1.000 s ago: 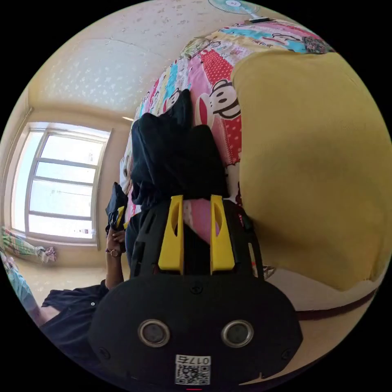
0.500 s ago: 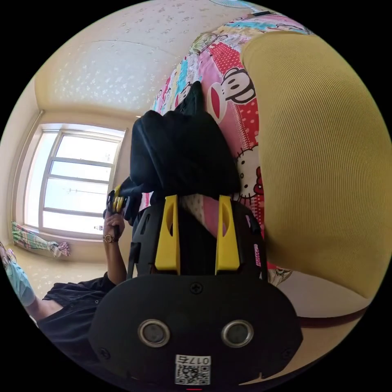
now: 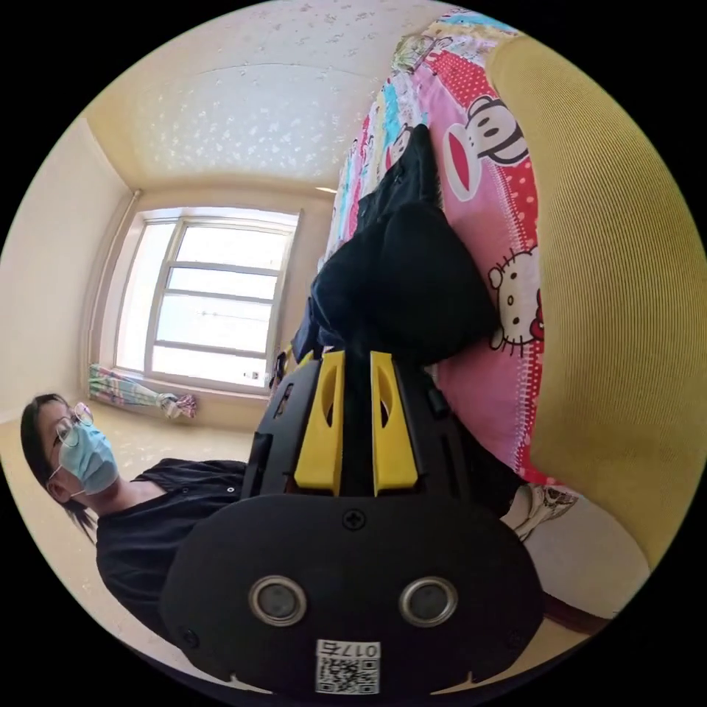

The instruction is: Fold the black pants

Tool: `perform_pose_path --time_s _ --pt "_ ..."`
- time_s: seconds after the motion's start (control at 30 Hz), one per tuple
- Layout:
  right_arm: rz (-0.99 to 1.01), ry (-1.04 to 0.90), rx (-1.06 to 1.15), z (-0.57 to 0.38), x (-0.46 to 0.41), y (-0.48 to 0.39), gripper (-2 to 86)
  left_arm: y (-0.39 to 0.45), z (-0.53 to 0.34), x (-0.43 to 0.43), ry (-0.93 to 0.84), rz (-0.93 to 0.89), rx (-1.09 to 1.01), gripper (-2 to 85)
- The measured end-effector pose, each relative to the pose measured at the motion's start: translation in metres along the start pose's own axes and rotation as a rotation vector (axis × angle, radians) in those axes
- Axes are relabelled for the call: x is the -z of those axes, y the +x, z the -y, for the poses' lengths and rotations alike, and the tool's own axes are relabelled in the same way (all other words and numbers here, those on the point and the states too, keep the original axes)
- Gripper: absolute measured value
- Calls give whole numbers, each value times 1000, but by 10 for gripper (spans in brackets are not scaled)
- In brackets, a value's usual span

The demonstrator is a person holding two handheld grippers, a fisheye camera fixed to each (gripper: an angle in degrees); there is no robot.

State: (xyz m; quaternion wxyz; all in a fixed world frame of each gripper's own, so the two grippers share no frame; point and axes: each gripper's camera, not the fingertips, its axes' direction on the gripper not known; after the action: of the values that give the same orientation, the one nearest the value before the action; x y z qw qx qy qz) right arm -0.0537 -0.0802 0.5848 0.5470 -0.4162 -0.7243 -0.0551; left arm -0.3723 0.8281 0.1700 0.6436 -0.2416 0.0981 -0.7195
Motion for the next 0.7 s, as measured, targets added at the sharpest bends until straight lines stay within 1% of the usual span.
perform_pose_path --time_s 0.03,0.1,0.2,0.27,0.3,0.4,0.47,0.5,0.57,0.6,0.67,0.7 --pt "-19 -3 7 1 -1 -5 81 -6 -14 -17 -61 -65 -2 123" --pt "-111 -21 24 9 -9 -23 102 -5 -27 -33 -103 -95 -5 120" --pt "-205 -54 46 24 -28 -45 121 30 -24 -32 -49 14 -121 120" --pt "-228 -67 69 38 -39 -57 126 68 -1 -32 -39 140 -225 122" --pt "-244 -72 85 50 -45 -66 128 77 8 -35 -51 156 -243 123" --pt "-307 -40 119 85 -55 -86 131 119 58 -62 -161 167 -350 118" --pt "-365 -9 126 112 -61 -95 133 139 103 -98 -243 343 -372 112" --pt "-395 11 126 132 -67 -98 136 141 114 -107 -252 383 -369 114" --pt "-438 42 96 164 -77 -95 144 150 152 -143 -259 478 -420 168" --pt "-448 52 63 186 -87 -89 151 150 161 -152 -261 514 -427 170" --pt "-459 67 19 217 -103 -78 166 138 198 -187 -278 647 -423 174" --pt "-467 63 -13 236 -116 -69 170 133 206 -196 -288 662 -413 174"
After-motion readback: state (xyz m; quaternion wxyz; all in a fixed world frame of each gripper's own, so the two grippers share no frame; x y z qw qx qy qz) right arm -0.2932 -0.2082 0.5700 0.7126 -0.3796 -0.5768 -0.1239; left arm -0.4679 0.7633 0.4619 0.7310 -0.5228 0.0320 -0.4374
